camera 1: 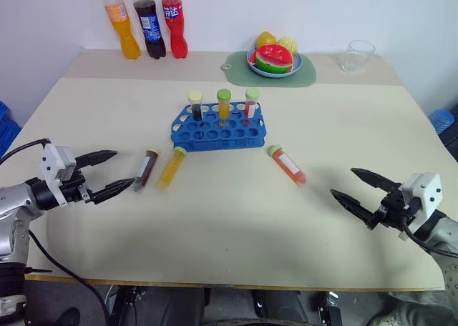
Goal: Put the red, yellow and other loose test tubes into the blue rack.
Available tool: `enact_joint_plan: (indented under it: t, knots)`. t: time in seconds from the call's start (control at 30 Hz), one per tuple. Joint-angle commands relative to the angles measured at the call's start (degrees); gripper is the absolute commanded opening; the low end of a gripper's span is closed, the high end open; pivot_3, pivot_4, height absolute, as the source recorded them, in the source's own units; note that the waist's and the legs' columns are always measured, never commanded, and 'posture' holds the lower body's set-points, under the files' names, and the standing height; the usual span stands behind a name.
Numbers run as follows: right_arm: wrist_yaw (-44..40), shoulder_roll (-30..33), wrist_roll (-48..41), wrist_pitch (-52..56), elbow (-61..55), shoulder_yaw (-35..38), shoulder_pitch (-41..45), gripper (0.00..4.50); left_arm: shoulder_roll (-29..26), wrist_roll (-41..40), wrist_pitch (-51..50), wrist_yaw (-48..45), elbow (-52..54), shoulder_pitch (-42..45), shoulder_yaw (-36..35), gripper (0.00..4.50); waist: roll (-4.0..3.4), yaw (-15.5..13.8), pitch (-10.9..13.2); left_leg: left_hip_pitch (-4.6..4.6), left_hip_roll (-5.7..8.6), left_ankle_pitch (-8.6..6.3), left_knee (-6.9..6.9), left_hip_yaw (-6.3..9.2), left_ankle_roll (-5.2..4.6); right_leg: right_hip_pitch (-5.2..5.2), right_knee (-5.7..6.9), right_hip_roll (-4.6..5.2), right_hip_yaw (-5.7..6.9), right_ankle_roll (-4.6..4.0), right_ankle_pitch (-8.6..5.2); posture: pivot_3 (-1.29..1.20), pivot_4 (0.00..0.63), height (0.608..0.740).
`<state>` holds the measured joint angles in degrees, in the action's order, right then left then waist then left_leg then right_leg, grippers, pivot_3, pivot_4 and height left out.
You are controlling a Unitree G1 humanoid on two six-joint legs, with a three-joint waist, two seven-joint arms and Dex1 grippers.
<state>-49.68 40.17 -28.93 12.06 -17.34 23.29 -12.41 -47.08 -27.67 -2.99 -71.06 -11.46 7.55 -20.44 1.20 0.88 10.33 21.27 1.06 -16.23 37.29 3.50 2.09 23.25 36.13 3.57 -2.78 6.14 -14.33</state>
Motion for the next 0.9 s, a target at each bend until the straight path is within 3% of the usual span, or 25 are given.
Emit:
enact_joint_plan:
  t: [0.03,0.67,0.8,0.9]
  knots:
    - [-1.3,1.5,0.1,-0.8,0.3,0.2,1.9,3.85,-1.0,0.1,0.3,-0.7,0.5,1.5,0.6,4.50,0.00,0.0,0.0,0.00,0.00,0.00,0.00,0.00,0.00,0.00,0.00,0.00,0.00,0.00,0.00,0.00,0.150,0.740]
    - [-3.7,2.4,0.6,0.4,3.5,-1.9,8.1,3.85,1.7,-3.9,-5.9,2.8,5.4,1.8,0.2,4.50,0.00,0.0,0.0,0.00,-0.01,-0.01,-0.02,0.02,-0.02,0.01,0.01,0.02,0.01,0.02,0.01,0.00,0.150,0.740]
    - [-0.4,3.7,1.3,6.3,1.0,-4.5,10.6,3.85,2.1,-3.5,-4.6,1.6,5.8,2.2,1.3,4.50,0.00,0.0,0.0,0.01,0.00,-0.01,-0.02,0.02,-0.02,0.02,0.01,0.01,0.01,0.02,0.01,0.00,0.150,0.740]
    - [4.2,6.8,-1.4,20.8,-2.6,-8.4,17.2,3.85,2.3,-4.0,-3.7,-1.8,5.6,4.0,3.0,4.50,-0.07,0.2,0.0,0.02,0.00,-0.01,0.00,0.02,-0.02,0.08,0.05,0.02,-0.02,0.00,0.02,0.00,0.150,0.740]
